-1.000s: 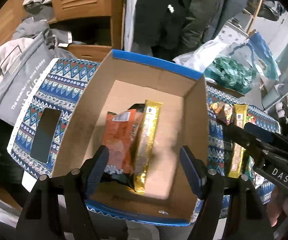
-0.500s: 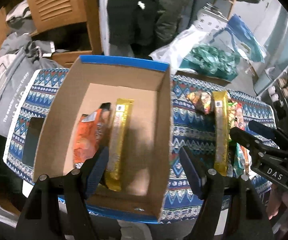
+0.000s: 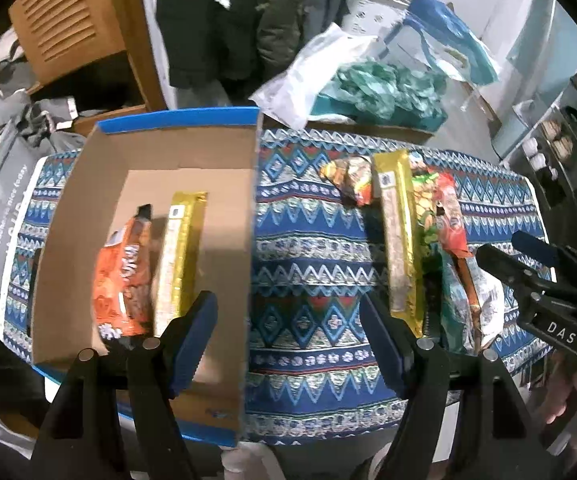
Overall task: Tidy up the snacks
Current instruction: 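Move both tools back over the snack pile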
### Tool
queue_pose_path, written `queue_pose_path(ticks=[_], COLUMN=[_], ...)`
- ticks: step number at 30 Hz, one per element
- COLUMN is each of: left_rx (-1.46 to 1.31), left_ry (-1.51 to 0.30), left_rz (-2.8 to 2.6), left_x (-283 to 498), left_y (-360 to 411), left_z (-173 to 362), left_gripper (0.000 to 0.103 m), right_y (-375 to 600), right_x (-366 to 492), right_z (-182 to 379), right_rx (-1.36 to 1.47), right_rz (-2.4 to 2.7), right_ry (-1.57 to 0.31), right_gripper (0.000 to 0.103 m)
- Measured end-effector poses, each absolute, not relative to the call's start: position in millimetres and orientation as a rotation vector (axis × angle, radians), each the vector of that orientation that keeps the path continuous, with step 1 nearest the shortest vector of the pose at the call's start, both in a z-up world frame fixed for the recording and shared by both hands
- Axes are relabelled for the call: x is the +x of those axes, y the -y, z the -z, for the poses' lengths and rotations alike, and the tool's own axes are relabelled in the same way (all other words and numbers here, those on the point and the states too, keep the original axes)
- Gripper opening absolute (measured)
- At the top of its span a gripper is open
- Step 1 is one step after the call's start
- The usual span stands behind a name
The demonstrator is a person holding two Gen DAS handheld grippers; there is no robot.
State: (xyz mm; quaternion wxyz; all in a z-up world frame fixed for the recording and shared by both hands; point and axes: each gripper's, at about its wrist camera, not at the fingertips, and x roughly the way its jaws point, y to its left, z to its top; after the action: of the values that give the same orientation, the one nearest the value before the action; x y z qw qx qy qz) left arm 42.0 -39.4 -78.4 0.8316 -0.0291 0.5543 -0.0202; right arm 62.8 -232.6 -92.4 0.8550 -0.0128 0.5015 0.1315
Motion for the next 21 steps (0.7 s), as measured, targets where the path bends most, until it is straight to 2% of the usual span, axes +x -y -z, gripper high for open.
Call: queue_pose_path(ticks=[21], left_rx=[-0.048], left_ry=[-1.269], left_rz=[0.086], left_x=[64], left_y=[107], left_z=[118], left_gripper=[0.076], right_y=[310], right_x=[66], right_z=[136], right_rx=[-0.003], right_rz=[-0.169], right_ry=[-1.137], right_gripper=[0.074])
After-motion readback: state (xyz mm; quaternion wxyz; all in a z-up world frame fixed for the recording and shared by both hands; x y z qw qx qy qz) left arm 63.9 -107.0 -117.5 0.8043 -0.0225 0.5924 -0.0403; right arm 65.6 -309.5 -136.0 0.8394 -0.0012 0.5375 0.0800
